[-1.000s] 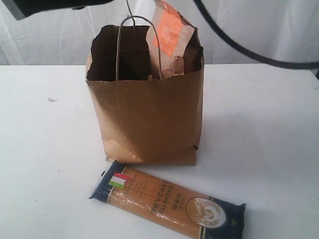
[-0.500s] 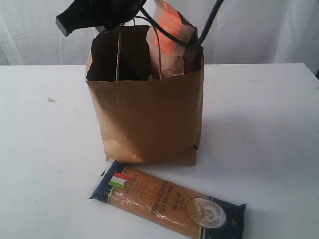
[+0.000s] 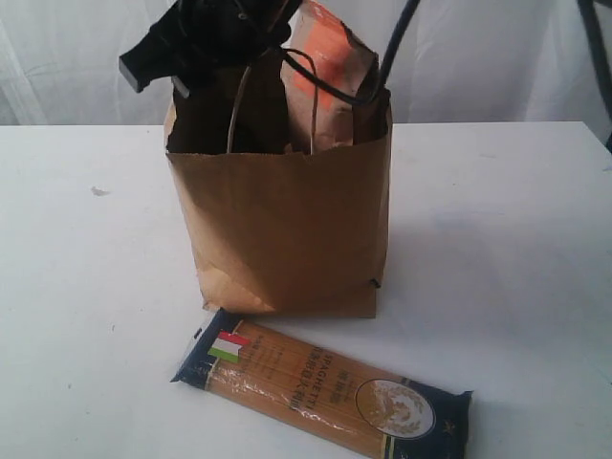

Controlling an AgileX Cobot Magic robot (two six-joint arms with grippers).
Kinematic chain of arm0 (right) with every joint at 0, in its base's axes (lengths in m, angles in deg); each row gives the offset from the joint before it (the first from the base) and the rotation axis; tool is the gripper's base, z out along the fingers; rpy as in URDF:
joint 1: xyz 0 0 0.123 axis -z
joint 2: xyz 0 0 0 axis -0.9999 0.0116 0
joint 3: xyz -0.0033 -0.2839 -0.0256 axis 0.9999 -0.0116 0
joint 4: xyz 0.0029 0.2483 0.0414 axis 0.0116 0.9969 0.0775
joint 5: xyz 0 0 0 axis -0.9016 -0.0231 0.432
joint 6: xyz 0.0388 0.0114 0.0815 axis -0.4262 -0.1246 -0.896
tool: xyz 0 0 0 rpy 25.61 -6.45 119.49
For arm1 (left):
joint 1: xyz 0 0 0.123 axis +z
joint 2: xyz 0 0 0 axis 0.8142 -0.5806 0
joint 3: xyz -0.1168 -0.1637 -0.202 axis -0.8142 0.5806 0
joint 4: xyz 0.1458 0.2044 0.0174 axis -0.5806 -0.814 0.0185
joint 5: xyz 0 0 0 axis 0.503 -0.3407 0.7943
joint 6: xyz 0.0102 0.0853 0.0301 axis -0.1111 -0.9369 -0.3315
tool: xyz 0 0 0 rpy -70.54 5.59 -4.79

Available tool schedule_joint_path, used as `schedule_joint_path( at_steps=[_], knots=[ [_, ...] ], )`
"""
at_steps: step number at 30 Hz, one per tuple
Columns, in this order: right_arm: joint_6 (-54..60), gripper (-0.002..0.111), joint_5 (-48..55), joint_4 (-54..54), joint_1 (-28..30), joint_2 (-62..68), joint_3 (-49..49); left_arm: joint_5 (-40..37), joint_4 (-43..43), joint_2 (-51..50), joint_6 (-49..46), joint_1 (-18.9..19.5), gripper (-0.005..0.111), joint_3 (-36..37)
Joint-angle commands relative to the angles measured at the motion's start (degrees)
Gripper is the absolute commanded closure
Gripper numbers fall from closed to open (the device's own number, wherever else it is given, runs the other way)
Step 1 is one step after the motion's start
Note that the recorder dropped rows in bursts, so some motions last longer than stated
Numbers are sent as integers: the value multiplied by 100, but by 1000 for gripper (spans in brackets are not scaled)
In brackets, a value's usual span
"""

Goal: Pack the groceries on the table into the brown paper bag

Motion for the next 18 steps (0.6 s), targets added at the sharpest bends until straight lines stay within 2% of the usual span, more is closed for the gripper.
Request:
schedule_joint_path(
  at_steps=[1, 6, 9, 16, 18],
  knots=[
    [38, 53, -35, -54, 12, -442, 34, 19, 60, 26, 14, 4, 107, 18],
    [190, 53, 35, 43, 12, -1041, 34, 19, 60, 26, 14, 4, 107, 18],
    [644, 53, 268, 367, -13, -1399, 34, 19, 60, 26, 14, 4, 107, 18],
    [1926, 54, 1187, 2245, -96, -1988, -4, 19, 60, 26, 14, 4, 107, 18],
    [2043, 54, 1187, 2297, -266, -2042, -20, 19, 60, 26, 14, 4, 107, 18]
  ],
)
